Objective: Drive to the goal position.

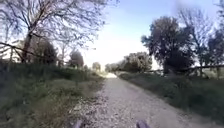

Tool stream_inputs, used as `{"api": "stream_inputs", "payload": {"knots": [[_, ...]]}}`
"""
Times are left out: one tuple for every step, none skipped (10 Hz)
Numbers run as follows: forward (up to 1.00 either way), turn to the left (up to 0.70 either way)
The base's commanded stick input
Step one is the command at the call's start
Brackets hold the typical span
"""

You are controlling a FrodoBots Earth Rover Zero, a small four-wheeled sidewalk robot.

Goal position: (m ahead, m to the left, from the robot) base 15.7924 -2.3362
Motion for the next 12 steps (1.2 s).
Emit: {"api": "stream_inputs", "payload": {"knots": [[0.70,-0.01],[0.70,0.00],[0.70,0.00],[0.70,0.00],[0.70,0.00],[0.70,0.00],[0.70,0.00],[0.70,0.00],[0.70,-0.02],[0.70,-0.04],[0.70,-0.25],[0.70,-0.28]]}}
